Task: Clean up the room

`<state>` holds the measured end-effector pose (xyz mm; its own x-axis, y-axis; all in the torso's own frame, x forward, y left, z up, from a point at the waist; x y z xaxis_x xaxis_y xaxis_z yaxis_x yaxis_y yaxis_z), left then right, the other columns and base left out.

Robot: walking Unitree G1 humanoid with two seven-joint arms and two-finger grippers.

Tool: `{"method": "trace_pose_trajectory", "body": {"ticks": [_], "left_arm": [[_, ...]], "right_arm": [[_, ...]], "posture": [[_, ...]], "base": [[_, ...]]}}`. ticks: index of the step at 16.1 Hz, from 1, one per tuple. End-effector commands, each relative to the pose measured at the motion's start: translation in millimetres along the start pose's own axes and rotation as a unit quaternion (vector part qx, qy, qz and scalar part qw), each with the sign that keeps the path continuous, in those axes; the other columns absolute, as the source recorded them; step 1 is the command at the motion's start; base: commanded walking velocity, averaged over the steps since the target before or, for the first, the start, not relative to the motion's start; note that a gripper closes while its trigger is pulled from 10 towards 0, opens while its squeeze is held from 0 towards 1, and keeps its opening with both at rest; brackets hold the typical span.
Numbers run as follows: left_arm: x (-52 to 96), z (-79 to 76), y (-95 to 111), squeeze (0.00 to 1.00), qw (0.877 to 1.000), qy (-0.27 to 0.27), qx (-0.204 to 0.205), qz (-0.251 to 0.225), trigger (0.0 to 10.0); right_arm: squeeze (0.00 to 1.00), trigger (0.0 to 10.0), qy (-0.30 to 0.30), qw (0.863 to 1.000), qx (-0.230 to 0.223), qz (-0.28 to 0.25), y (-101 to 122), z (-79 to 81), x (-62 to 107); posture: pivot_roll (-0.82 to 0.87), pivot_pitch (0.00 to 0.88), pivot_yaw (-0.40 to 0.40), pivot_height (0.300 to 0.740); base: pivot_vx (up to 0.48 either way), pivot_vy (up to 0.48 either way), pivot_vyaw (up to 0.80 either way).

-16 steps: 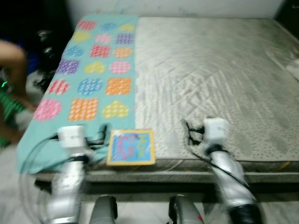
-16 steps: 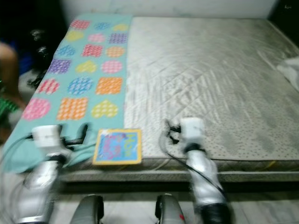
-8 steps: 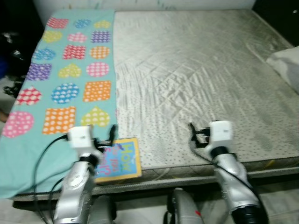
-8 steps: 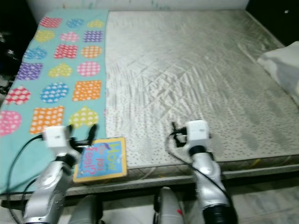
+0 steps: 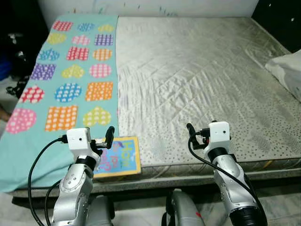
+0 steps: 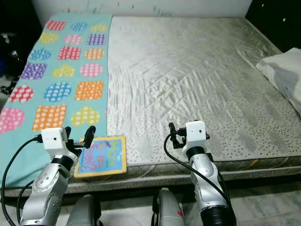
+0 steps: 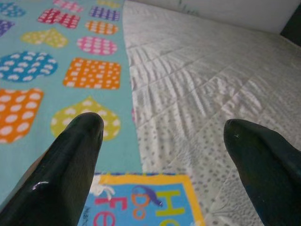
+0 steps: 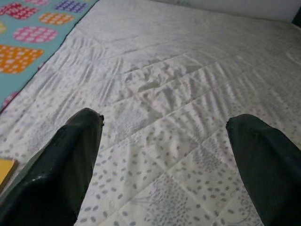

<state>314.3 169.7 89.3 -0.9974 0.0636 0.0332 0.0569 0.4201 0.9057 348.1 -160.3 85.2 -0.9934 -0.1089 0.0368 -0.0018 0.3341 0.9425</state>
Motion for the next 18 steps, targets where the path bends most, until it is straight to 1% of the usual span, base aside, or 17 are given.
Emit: {"method": "trace_pose_trajectory", "body": {"ticks": [1,4,5,10,18], "left_arm": [[1.4,3.7,-4.8,0.00,1.000,0.005,-0.004,0.012,10.0],[1.5,5.2,-4.7,0.00,1.000,0.010,0.000,0.012,10.0],[1.5,5.0,-4.3,0.00,1.000,0.011,0.001,0.011,10.0],[0.9,5.1,-3.4,0.00,1.000,0.014,0.004,0.009,10.0],[1.5,4.7,-3.0,0.00,1.000,0.016,0.010,0.010,10.0]], "right_arm": [[0.00,10.0,0.003,1.000,-0.001,0.009,-5.3,0.7,1.9],[0.00,10.0,0.010,1.000,-0.003,0.005,-3.9,3.0,1.6],[0.00,10.0,0.009,1.000,0.001,0.014,-6.0,2.6,1.2],[0.00,10.0,0.008,1.000,-0.003,0.011,-4.9,1.7,0.3],[0.00,10.0,0.009,1.000,0.000,0.012,-5.3,0.5,0.7]], "posture": [[-0.05,0.164,-0.040,0.586],[-0.05,0.166,-0.042,0.551],[-0.04,0.166,-0.042,0.543],[-0.05,0.171,-0.043,0.538],[-0.05,0.187,-0.048,0.538]], "base": [[0.000,0.000,0.00],[0.000,0.000,0.00],[0.000,0.000,0.00],[0.000,0.000,0.00],[0.000,0.457,0.00]]}}
Point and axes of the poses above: a point about 5 cm out from each wrist's last joint towards the gripper, its own x axis pointing back from the gripper into the wrist, its own y axis along the axis of the wrist's last joint, z = x × y, the point moved 4 cm from there along -x, pointing out of the wrist towards the gripper, and after that the axes turned 14 degrees about x, right-handed, at the moved point
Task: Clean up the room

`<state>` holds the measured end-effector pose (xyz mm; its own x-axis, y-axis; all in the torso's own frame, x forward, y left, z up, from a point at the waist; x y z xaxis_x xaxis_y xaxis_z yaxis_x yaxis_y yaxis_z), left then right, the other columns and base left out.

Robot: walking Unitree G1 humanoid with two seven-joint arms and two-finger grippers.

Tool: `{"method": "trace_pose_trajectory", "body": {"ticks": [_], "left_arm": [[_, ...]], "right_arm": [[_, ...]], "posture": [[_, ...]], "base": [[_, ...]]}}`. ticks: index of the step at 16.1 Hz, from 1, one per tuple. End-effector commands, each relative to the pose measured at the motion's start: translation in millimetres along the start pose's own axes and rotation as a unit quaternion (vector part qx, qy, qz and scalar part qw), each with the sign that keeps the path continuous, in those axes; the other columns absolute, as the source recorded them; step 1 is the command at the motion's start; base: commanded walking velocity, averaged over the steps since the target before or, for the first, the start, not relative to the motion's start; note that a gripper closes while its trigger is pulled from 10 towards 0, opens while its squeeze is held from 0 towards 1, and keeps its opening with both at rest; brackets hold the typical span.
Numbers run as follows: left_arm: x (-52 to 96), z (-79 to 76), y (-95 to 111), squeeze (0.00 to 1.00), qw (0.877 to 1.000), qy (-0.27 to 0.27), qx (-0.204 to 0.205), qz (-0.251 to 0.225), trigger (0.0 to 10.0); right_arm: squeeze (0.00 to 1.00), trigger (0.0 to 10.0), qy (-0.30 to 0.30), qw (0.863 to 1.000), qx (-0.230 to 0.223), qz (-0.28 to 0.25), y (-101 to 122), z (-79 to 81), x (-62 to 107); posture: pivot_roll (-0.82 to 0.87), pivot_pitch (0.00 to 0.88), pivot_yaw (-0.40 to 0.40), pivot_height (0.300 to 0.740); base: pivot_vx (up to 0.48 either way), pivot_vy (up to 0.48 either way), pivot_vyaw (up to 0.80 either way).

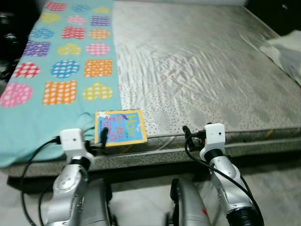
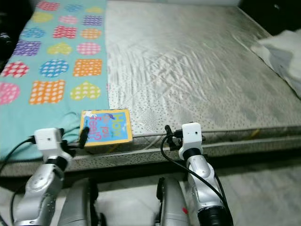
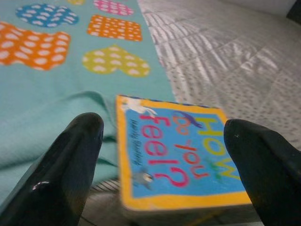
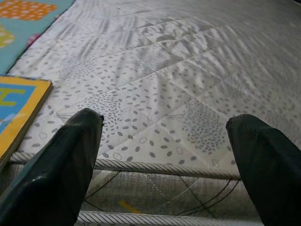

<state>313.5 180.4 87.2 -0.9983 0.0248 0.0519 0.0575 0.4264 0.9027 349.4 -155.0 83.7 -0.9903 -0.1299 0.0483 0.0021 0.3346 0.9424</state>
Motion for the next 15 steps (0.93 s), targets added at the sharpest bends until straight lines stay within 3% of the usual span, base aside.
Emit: {"method": "trace_pose_trajectory", "body": {"ticks": [1,9,11,15], "left_arm": [[0.1,-5.1,-6,0.00,1.000,-0.005,0.006,0.010,10.0],[0.2,-7.9,-4,0.00,1.000,-0.010,0.007,0.008,10.0],[-1.8,0.1,-6,0.00,1.000,0.010,0.020,0.016,10.0],[-13.7,-7.1,-18,0.00,0.997,-0.016,0.028,0.072,10.0]], "right_arm": [[0.00,10.0,-0.003,1.000,0.000,0.010,-6,-4.8,2.8],[0.00,10.0,-0.004,1.000,0.000,0.012,-6,-4.9,3.1],[0.00,10.0,-0.006,1.000,0.001,0.012,-6,-6.0,3.6],[0.00,10.0,-0.025,0.999,0.021,0.014,-10,-24.4,15.0]], "posture": [[-0.05,0.187,-0.048,0.538],[-0.06,0.191,-0.046,0.538],[-0.06,0.196,-0.046,0.538],[-0.10,0.216,-0.055,0.538]], "base": [[0.000,0.480,0.00],[0.000,0.053,0.00],[0.000,0.000,0.00],[0.000,0.000,0.00]]}}
Point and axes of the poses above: a point about 5 cm out from each wrist's last joint towards the gripper, its own x axis pointing back from the gripper into the wrist, its own y axis along the axis of the wrist's last joint, z = x × y, the point moved 4 cm from there along -x, pointing out of the wrist towards the gripper, and after that the axes turned 14 degrees about x, right-handed, at the moved point
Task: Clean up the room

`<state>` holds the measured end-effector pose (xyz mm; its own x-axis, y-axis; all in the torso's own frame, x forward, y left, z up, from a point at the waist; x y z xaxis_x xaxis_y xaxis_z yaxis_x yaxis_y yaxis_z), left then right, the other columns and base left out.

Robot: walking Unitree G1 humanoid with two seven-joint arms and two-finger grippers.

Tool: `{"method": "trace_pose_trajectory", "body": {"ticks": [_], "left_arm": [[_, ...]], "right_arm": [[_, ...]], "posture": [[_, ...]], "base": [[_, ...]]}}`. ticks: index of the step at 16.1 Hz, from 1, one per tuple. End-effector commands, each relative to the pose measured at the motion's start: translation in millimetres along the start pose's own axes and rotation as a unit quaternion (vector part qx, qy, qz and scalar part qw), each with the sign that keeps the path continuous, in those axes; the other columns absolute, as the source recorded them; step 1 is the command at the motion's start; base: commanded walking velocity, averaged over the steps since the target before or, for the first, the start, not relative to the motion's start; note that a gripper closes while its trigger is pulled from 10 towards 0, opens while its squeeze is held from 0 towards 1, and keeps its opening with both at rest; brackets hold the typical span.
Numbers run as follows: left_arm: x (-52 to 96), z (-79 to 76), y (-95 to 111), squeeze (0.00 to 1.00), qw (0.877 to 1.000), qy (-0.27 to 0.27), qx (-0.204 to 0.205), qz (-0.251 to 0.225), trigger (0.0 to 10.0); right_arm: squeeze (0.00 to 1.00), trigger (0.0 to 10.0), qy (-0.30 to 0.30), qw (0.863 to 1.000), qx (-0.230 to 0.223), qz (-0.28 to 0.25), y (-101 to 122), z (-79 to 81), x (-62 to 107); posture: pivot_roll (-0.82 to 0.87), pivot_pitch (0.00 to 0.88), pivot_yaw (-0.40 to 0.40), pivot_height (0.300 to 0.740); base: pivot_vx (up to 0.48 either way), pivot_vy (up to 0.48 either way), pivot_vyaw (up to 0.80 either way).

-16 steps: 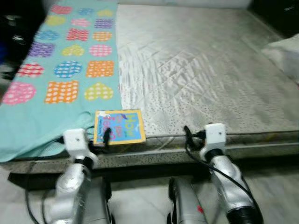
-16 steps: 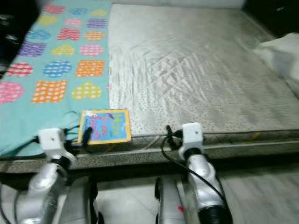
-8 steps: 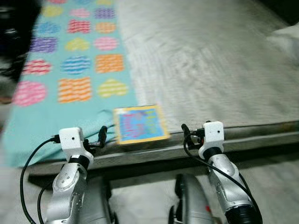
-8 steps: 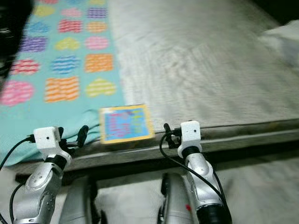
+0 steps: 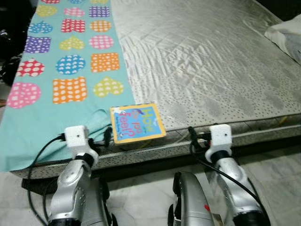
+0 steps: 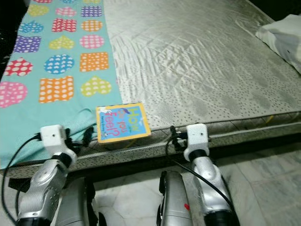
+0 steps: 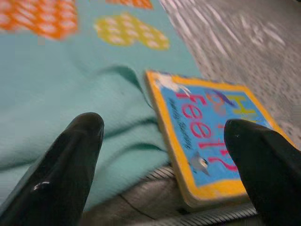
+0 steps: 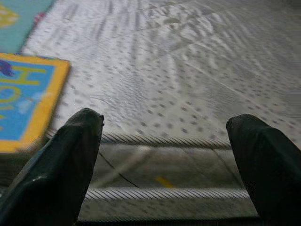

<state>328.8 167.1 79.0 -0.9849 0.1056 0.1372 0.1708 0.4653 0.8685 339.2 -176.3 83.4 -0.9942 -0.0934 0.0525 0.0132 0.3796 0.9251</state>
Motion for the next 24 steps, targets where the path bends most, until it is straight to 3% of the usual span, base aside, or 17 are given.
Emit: {"method": "trace_pose_trajectory", "body": {"ticks": [1,6,8,10,12,16,24], "left_arm": [[-2.7,-0.7,-10,0.00,1.000,-0.003,-0.003,0.031,10.0],[-16.1,-14.4,-23,0.00,0.997,-0.022,0.021,0.064,10.0],[-16.8,-13.0,-25,0.00,0.997,-0.012,0.037,0.065,10.0],[-13.8,-1.5,-28,0.00,0.996,0.016,0.039,0.072,10.0],[-10.4,5.7,-28,0.00,0.994,0.031,0.077,0.068,10.0],[-11.5,10.1,-24,0.00,0.994,0.031,0.081,0.070,10.0],[-32.3,-7.3,-23,0.00,0.985,-0.034,0.129,0.113,10.0]], "right_arm": [[0.00,10.0,-0.011,1.000,0.004,0.009,-4,-11.1,5.6],[0.00,10.0,-0.029,0.999,0.025,0.028,-14,-41.7,32.9],[0.00,10.0,0.015,1.000,0.006,0.015,-8,-38.3,40.9],[0.00,10.0,0.043,0.999,0.010,0.009,-3,-35.9,42.5],[0.00,10.0,0.048,0.999,0.020,0.006,0,-36.2,38.3],[0.00,10.0,0.051,0.998,0.019,0.003,3,-33.5,36.3],[0.00,10.0,0.042,0.999,0.025,-0.007,8,-32.7,31.0]], "posture": [[-0.10,0.220,-0.056,0.538],[-0.17,0.259,-0.047,0.538],[-0.16,0.260,-0.056,0.538],[-0.16,0.256,-0.066,0.538],[-0.15,0.250,-0.068,0.538],[-0.15,0.240,-0.059,0.538],[-0.15,0.223,-0.059,0.538]], "base": [[0.000,0.000,0.00],[0.000,0.000,0.00],[0.000,0.000,0.00],[0.000,0.000,0.00],[0.000,0.000,0.00],[0.000,0.000,0.00],[0.000,0.000,0.00]]}}
Point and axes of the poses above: a point about 5 cm out from each wrist's last joint towards the gripper, its own x axis pointing back from the gripper into the wrist, its own y axis along the axis of the wrist's last joint, z = x × y, the point moved 4 cm from there along -x, pointing out of the wrist towards the gripper, and after that the axes turned 14 degrees about x, right-handed, at the moved point
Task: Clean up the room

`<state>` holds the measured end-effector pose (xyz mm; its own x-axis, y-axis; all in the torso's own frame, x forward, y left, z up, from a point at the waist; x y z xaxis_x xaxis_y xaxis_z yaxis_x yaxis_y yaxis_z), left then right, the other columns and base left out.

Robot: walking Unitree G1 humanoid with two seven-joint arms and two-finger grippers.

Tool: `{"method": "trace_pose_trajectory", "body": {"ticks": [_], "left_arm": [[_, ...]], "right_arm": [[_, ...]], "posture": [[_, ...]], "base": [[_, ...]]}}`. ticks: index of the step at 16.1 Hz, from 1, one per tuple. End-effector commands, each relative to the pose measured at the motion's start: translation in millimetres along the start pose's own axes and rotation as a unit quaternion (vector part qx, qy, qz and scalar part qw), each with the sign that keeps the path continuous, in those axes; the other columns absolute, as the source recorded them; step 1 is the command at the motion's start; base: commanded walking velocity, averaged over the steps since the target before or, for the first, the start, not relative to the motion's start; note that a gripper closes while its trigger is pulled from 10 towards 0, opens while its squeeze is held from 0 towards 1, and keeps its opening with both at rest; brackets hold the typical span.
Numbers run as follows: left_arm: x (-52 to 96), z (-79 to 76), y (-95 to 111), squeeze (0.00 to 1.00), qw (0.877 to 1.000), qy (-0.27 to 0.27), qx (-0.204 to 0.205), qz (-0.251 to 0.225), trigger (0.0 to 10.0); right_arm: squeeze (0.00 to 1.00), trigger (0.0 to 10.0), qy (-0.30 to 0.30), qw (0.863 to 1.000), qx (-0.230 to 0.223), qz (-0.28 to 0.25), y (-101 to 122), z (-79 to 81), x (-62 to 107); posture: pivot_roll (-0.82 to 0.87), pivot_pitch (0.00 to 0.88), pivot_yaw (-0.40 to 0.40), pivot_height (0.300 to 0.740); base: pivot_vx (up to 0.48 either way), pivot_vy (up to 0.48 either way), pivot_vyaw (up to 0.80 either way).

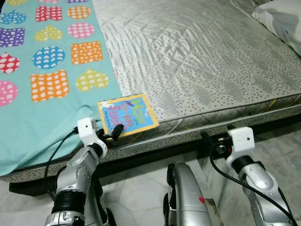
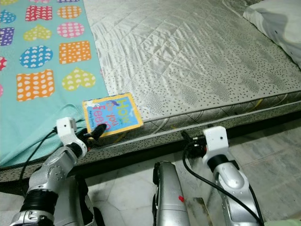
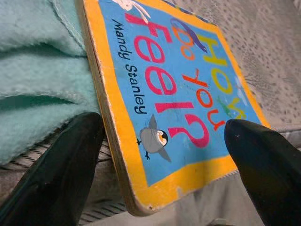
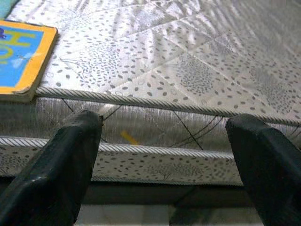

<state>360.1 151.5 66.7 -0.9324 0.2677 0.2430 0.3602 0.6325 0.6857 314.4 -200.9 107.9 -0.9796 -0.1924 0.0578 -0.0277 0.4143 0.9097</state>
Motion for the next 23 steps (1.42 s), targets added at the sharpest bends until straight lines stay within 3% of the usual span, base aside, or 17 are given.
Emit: {"method": "trace_pose_trajectory", "body": {"ticks": [1,2,4,8,12,13,14,17,18,19,20,23], "left_arm": [[-1.2,-2.1,-14,0.00,0.999,-0.010,0.011,0.032,10.0],[-1.8,-4.1,-16,0.00,0.999,-0.018,0.020,0.041,10.0],[-2.9,-7.0,-20,0.00,0.996,-0.038,0.050,0.058,0.0],[-5.5,-10.2,-13,0.00,0.992,-0.058,0.097,0.047,0.0],[-9.5,-12.9,-11,0.00,0.979,-0.084,0.182,0.044,0.0],[-10.8,-12.8,-14,0.00,0.976,-0.093,0.190,0.058,4.0],[-11.2,-11.6,-17,0.00,0.976,-0.089,0.187,0.067,10.0],[-12.7,-1.0,-24,0.00,0.973,-0.065,0.202,0.088,10.0],[-11.9,2.3,-28,0.00,0.971,-0.058,0.207,0.101,7.1],[-11.7,3.7,-29,0.00,0.971,-0.054,0.209,0.104,2.3],[-11.4,5.6,-31,0.00,0.968,-0.052,0.221,0.104,0.0],[-11.4,7.9,-33,0.00,0.960,-0.056,0.253,0.107,0.0]], "right_arm": [[0.00,10.0,-0.008,1.000,0.003,0.010,-5,-3.6,2.8],[0.00,10.0,-0.009,1.000,0.003,0.010,-5,-3.5,2.8],[0.00,10.0,-0.009,1.000,0.004,0.008,-4,-1.0,3.4],[0.00,10.0,-0.009,1.000,0.009,0.005,-3,-1.0,2.2],[0.00,10.0,-0.014,1.000,0.014,0.002,0,-3.6,-1.8],[0.00,10.0,-0.015,1.000,0.015,0.001,0,-3.7,-2.3],[0.00,10.0,-0.015,1.000,0.015,0.000,1,-3.7,-2.4],[0.00,10.0,-0.016,1.000,0.015,-0.001,2,-2.9,-3.4],[0.00,10.0,-0.016,1.000,0.015,-0.002,2,-2.4,-3.8],[0.00,10.0,-0.016,1.000,0.015,-0.002,2,-2.3,-3.9],[0.00,10.0,-0.016,1.000,0.015,-0.002,2,-2.0,-4.1],[0.00,10.0,-0.016,1.000,0.016,-0.006,5,-2.5,-4.3]], "posture": [[-0.15,0.222,-0.056,0.538],[-0.16,0.222,-0.055,0.538],[-0.16,0.222,-0.055,0.538],[-0.16,0.221,-0.058,0.538],[-0.17,0.219,-0.065,0.538],[-0.17,0.219,-0.065,0.538],[-0.17,0.219,-0.065,0.538],[-0.18,0.219,-0.064,0.538],[-0.18,0.219,-0.064,0.538],[-0.18,0.219,-0.064,0.538],[-0.18,0.219,-0.065,0.538],[-0.18,0.219,-0.065,0.538]], "base": [[0.000,0.000,0.00],[0.000,0.000,0.00],[0.000,0.000,0.00],[0.000,0.000,0.00],[0.000,0.000,0.00],[0.000,0.000,0.00],[0.000,0.000,0.00],[0.000,0.000,0.00],[0.000,0.000,0.00],[0.000,0.000,0.00],[0.000,0.000,0.00],[0.000,0.000,0.00]]}}
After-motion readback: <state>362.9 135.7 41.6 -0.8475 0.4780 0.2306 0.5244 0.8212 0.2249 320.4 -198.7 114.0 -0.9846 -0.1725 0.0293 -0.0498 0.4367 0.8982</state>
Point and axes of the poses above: a point about 5 cm out from each wrist's last joint towards the gripper, its own x axis pointing back from the gripper into the wrist, its own y axis along the axis of the wrist's last joint, z = x × y, the point moved 4 cm from there along -x, pointing out of the wrist towards the gripper, and after that the axes turned 14 degrees about x, right-handed, at the moved point
